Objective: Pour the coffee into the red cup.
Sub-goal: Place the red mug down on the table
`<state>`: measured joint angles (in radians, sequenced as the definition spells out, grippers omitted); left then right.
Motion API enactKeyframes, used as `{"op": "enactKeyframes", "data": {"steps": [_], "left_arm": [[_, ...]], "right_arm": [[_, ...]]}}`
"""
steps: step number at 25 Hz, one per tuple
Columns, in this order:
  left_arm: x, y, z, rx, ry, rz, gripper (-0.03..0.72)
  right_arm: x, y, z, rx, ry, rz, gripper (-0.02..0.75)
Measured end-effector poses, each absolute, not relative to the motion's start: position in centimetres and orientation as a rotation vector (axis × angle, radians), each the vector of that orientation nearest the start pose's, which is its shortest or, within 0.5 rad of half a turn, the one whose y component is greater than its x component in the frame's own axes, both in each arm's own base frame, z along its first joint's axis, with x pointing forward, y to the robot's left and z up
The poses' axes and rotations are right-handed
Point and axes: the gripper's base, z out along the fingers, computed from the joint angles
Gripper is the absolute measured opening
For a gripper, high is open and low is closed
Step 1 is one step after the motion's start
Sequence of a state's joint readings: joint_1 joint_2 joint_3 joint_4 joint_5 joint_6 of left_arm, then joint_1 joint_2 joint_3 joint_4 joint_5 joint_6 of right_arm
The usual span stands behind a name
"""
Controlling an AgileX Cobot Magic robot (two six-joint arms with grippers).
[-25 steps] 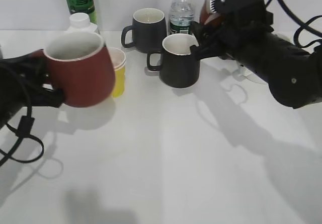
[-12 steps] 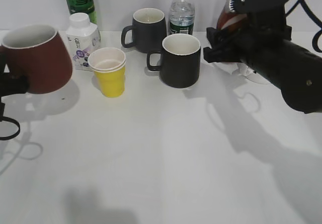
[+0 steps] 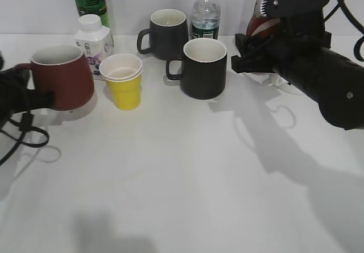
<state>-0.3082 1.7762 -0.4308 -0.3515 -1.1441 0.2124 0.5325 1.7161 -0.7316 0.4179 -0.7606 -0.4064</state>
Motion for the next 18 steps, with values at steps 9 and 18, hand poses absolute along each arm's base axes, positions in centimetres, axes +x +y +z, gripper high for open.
{"op": "enactKeyframes", "data": {"steps": [9, 18], "left_arm": [[30.0, -6.6, 12.2, 0.101, 1.747, 0.096, 0.048], [30.7, -6.5, 11.7, 0.087, 1.729, 0.104, 0.048]], "right_arm": [[30.5, 15.0, 19.9, -0.351, 1.710, 0.059, 0.502], [30.5, 15.0, 19.9, -0.351, 1.710, 0.059, 0.502]]}}
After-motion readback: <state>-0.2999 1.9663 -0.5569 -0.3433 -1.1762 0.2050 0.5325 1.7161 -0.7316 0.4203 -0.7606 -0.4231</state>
